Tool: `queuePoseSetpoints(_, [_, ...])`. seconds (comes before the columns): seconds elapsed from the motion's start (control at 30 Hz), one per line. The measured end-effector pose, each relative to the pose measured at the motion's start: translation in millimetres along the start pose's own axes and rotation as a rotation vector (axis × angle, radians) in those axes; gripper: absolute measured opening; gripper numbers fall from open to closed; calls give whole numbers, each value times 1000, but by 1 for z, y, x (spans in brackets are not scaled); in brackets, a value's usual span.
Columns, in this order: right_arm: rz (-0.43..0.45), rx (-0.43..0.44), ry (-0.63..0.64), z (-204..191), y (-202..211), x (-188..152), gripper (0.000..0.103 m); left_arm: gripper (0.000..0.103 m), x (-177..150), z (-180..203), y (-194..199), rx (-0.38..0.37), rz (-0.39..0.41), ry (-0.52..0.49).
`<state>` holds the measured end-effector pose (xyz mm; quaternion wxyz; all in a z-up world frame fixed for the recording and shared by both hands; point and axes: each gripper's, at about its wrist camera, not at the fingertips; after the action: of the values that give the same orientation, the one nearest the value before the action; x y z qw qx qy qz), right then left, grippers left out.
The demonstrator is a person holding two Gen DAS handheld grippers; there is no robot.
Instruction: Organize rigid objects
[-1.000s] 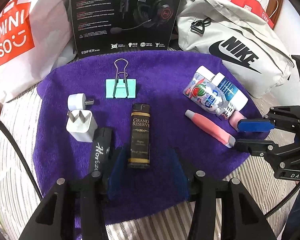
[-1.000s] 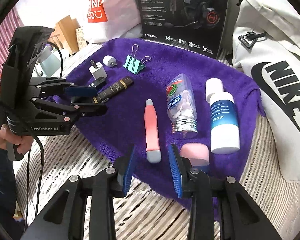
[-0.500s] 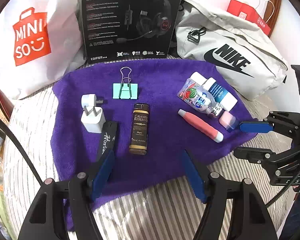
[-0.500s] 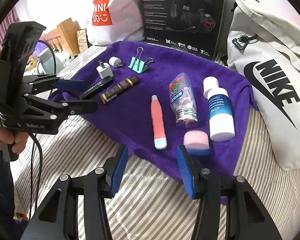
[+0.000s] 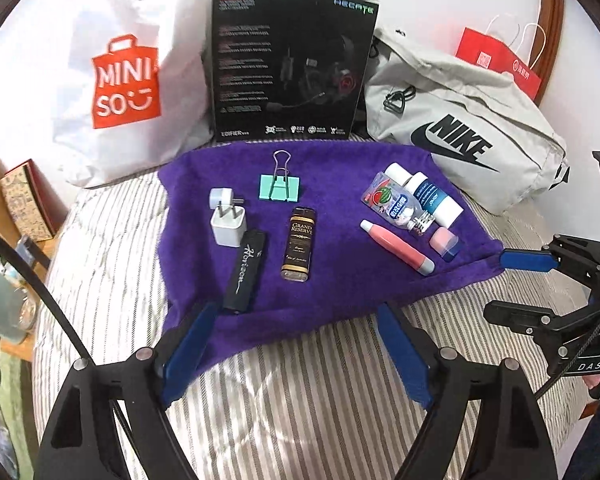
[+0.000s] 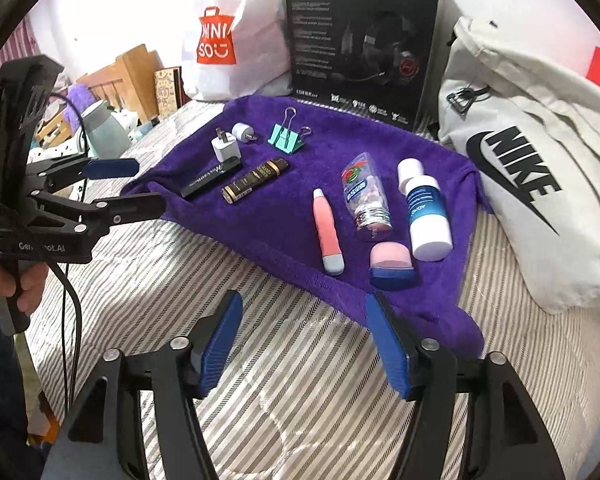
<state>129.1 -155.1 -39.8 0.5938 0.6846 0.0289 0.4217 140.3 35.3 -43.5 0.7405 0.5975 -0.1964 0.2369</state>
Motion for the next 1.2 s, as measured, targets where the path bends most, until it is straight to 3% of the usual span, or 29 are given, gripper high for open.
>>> queuePoseSetpoints(0.17, [33, -28, -31, -6, 15, -6, 79, 94, -9, 5, 26, 15, 47, -3])
queuePoseSetpoints(0.33, [52, -46, -88, -10, 26, -14, 82, 96, -19, 11, 49, 51, 80, -16])
queuePoseSetpoints(0.6, [67, -92, -152, -27, 43, -31, 101, 102, -44, 16, 75, 53, 80, 3])
queuePoseSetpoints(1.2, [78, -217, -309, -60, 102, -76, 103, 102, -81, 21, 126, 48, 162, 76])
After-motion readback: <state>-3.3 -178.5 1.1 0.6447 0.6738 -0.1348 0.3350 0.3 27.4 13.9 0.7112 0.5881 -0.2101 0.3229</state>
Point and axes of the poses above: each gripper's, at about its wrist camera, not at the fingertips, and y roughly against the way its jaws point, z to its right, x to its top, and after that the axes turned 11 degrees about y, right-handed
